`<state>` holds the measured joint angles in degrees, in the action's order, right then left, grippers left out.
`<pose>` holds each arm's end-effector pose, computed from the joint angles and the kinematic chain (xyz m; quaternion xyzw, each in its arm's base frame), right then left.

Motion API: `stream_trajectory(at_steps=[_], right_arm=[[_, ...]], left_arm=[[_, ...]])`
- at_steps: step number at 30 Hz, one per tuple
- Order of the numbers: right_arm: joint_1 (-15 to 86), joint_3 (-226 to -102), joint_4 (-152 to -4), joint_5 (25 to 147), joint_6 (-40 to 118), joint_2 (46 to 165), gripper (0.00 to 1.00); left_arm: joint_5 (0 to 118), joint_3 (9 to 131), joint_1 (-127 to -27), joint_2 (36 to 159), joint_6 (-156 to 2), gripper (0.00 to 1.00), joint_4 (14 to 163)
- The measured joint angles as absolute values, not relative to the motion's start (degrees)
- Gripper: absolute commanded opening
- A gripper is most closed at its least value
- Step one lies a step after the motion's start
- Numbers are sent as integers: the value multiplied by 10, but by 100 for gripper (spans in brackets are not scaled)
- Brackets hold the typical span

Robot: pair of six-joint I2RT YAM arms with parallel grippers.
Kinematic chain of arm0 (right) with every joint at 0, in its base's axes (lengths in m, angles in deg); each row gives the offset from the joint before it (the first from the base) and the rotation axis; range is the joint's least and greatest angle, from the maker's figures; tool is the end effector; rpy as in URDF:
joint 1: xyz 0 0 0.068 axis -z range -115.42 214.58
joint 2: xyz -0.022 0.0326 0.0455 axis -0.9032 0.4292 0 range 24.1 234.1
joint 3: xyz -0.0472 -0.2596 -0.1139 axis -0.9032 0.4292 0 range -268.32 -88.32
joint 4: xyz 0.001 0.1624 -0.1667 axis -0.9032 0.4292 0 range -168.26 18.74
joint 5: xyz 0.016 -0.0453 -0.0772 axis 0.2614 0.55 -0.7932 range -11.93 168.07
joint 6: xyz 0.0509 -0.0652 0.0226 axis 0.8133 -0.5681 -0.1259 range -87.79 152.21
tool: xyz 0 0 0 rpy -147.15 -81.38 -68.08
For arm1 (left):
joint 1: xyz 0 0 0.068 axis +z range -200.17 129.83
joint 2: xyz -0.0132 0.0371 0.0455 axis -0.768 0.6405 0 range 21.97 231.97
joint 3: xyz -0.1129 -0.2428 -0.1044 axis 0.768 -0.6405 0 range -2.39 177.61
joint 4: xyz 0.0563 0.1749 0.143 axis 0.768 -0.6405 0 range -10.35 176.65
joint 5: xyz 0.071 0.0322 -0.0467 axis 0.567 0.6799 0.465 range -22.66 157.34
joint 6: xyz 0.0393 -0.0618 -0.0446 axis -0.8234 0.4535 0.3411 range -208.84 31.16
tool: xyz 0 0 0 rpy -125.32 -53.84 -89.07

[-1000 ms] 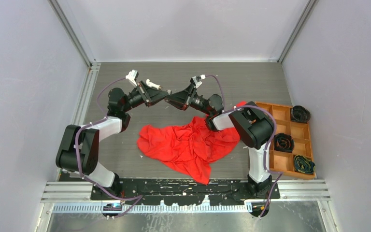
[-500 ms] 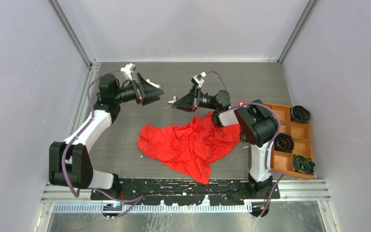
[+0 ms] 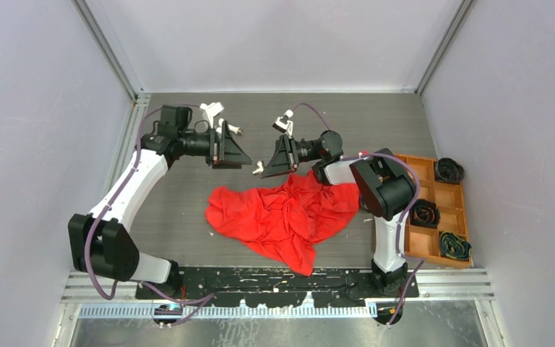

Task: Install the water faucets

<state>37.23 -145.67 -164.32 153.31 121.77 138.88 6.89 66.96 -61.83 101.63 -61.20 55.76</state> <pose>0.3081 0.2416 0.2634 -0.2407 0.6173 0.7435 0.0908 0.2561 -0.1200 0.3354 0.0966 0.8082 -0.5518 0.1820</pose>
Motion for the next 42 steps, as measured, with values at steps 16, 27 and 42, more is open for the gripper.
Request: stream_trajectory(at_steps=[16, 27, 42], right_arm=[[350, -1489, -1645, 1577, 1235, 1389, 0], [348, -1489, -1645, 1590, 1241, 1389, 0], [347, -1493, -1646, 1593, 1247, 1390, 0]], left_arm=[[18, 652, -660, 1081, -562, 64, 598], [9, 647, -661, 1083, -545, 59, 621], [4, 643, -671, 1085, -556, 2, 621]])
